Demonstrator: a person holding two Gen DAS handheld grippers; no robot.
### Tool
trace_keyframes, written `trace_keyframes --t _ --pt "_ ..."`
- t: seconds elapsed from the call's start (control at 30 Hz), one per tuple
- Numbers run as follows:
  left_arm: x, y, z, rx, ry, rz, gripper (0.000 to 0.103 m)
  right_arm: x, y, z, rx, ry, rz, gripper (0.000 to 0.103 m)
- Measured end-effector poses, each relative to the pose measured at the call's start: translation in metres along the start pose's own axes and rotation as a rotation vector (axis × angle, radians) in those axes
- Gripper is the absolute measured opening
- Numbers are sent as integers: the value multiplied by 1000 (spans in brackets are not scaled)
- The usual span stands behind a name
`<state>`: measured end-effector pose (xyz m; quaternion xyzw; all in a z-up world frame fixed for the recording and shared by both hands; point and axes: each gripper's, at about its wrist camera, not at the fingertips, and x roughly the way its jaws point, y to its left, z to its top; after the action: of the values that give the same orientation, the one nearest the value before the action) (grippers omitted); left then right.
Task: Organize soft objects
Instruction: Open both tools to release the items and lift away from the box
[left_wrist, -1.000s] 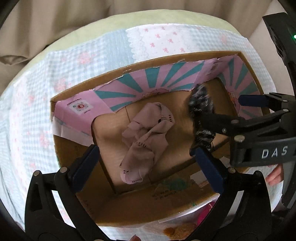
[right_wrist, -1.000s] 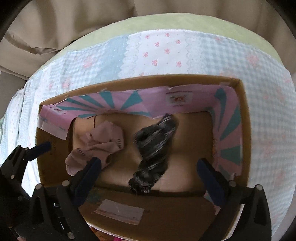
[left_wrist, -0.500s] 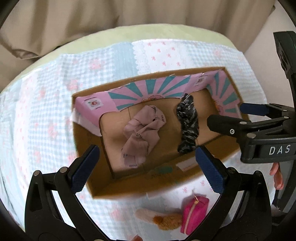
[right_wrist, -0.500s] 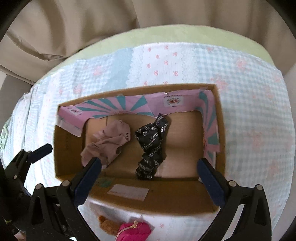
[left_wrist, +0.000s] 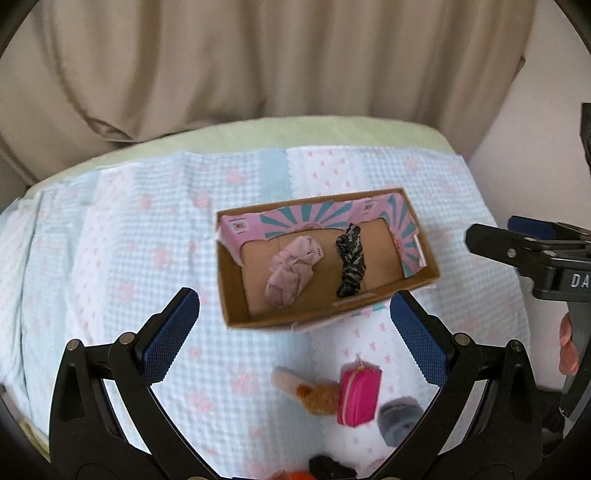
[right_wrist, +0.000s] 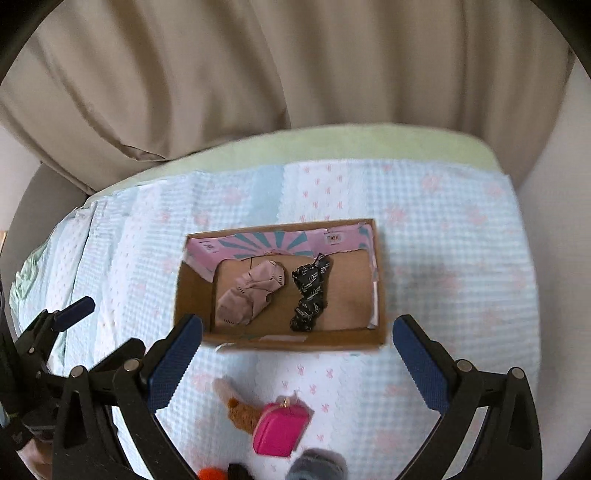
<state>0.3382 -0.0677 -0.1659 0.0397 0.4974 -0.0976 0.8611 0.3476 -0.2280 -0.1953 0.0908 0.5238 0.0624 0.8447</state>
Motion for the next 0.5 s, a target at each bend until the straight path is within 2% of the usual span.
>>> trace_keyframes --t 0.1,0.23,0.37,0.5 --pt "-37 -1 -20 -9 -25 47 103 -39 11 -18 -37 -52 -16 103" --pt "-87 0 -48 -38 -76 61 103 -89 26 -44 -70 -118 -61 103" --pt "-132 -1 -79 -41 -149 107 103 -127 36 -71 -91 -165 -79 103" --pt "-164 0 -114 -63 -203 121 103 -148 42 -99 -113 -197 -74 103"
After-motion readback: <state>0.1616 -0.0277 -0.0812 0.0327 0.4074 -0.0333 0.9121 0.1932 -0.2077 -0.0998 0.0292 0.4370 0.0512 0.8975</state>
